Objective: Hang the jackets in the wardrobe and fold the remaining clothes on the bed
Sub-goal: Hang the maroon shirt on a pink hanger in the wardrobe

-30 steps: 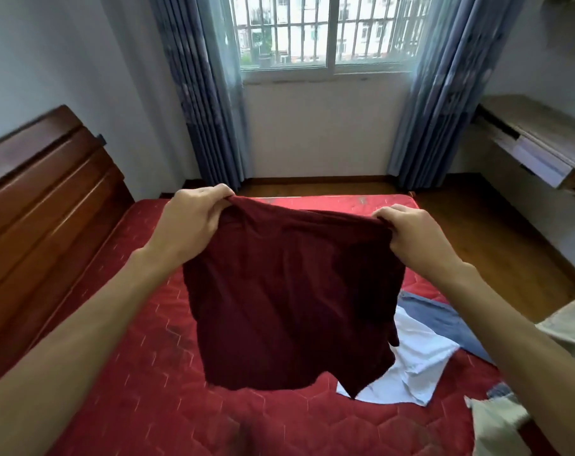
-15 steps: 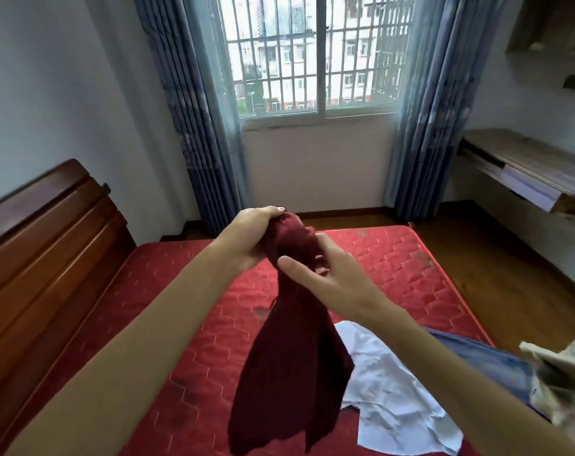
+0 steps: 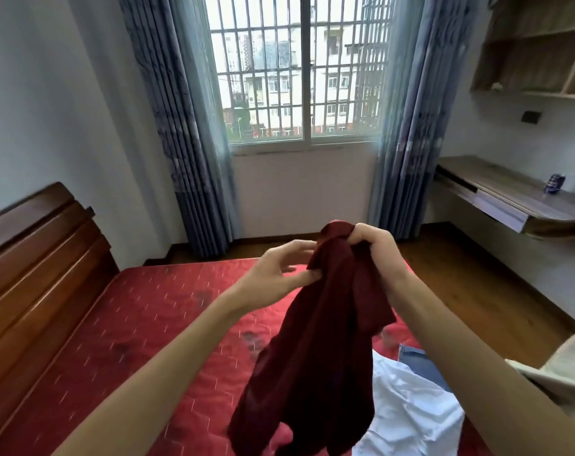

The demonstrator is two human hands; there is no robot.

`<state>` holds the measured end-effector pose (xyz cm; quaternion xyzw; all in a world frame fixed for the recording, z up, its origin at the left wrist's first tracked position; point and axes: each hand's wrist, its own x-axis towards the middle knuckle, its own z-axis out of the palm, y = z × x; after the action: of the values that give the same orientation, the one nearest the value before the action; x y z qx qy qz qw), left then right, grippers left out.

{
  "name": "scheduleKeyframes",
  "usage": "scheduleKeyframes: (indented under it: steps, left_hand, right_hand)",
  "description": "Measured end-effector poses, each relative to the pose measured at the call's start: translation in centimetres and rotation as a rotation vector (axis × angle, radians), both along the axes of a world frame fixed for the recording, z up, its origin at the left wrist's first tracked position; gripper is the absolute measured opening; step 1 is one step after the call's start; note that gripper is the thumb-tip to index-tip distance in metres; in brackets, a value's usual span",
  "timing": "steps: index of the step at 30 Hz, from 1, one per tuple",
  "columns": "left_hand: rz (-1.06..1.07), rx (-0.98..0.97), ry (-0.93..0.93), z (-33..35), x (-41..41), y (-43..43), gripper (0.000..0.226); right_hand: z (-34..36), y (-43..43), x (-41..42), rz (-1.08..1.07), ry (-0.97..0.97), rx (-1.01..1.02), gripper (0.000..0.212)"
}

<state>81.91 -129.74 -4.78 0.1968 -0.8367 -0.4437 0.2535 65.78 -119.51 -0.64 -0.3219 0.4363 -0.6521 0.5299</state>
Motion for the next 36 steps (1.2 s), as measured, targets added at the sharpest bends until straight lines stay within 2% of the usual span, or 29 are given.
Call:
scheduleKeyframes:
  steps: [2,3,4,5,7,8,11,14,18,19,20,22,24,26,29,31,35,36]
  left_hand:
    - [-0.015,0.069,0.05,-0.7,-1.0,0.0,0.026]
    - [0.014,0.085,0.072,-0.8,-1.2,-0.1,0.03]
    - [0.055,0.082,0.086,-0.9,-1.2,-0.6,0.037]
    - [0.102,0.063,0.093,-0.8,-1.0,-1.1,0.04]
    - [0.185,-0.02,0.105,-0.5,-0.4,-2.3,0.026]
    - [0.218,-0.053,0.102,-0.2,-0.1,-2.7,0.018]
    - [0.282,-0.141,0.065,0.9,0.4,-3.5,0.015]
    - [0.307,-0.33,-0.012,1.7,-0.3,-3.2,0.021]
    - [0.288,-0.406,0.014,3.0,-1.4,-2.2,0.05]
    - [0.265,-0.411,0.016,3.4,-1.5,-1.9,0.055]
    - [0.24,-0.417,0.009,3.7,-1.5,-1.6,0.059]
    - [0.185,-0.406,-0.018,4.3,-1.3,-1.2,0.063]
    - [0.117,-0.358,-0.049,4.5,-0.9,-0.9,0.06]
    - [0.049,-0.296,-0.077,4.8,-0.3,-1.0,0.049]
    - [-0.025,-0.232,-0.081,5.1,0.3,-1.3,0.032]
    - [-0.053,-0.203,-0.081,5.2,0.7,-1.4,0.026]
    - [-0.004,-0.276,-0.133,5.5,2.5,-2.6,0.005]
    - [0.034,-0.342,-0.172,5.5,3.3,-3.3,0.01]
  right_hand:
    - [-0.1,0.0,-0.9,-0.013,-0.012,0.004,0.041]
    - [-0.2,0.0,-1.7,-0.002,0.05,0.016,0.036]
    - [-0.5,0.0,-2.6,-0.006,0.187,0.044,0.035]
    - [-1.0,-0.1,-3.8,-0.028,0.407,0.082,0.04]
    - [-1.9,0.4,-5.7,-0.117,0.875,0.117,0.048]
    - [-2.4,0.7,-6.6,-0.161,1.024,0.119,0.047]
    - [-3.8,1.4,-7.9,-0.277,1.22,0.103,0.04]
    - [-4.5,1.7,-5.8,-0.267,1.206,-0.049,0.034]
    - [-5.4,1.9,-0.5,-0.057,1.148,-0.27,0.005]
    - [-6.0,1.5,0.3,-0.033,1.148,-0.287,0.007]
    - [-6.7,1.0,0.7,-0.056,1.165,-0.308,0.018]
    - [-7.7,0.0,1.3,-0.207,1.224,-0.35,0.032]
    - [-8.2,-0.7,1.4,-0.41,1.208,-0.338,0.027]
    - [-8.5,-1.1,1.2,-0.504,1.147,-0.317,0.021]
    - [-8.7,-1.7,1.1,-0.289,1.184,-0.327,0.027]
    - [-9.1,-2.4,1.5,-0.174,1.232,-0.32,0.017]
    - [-9.1,-3.4,0.6,-0.26,1.279,-0.351,0.009]
    - [-8.7,-3.5,-0.2,-0.31,1.298,-0.351,0.011]
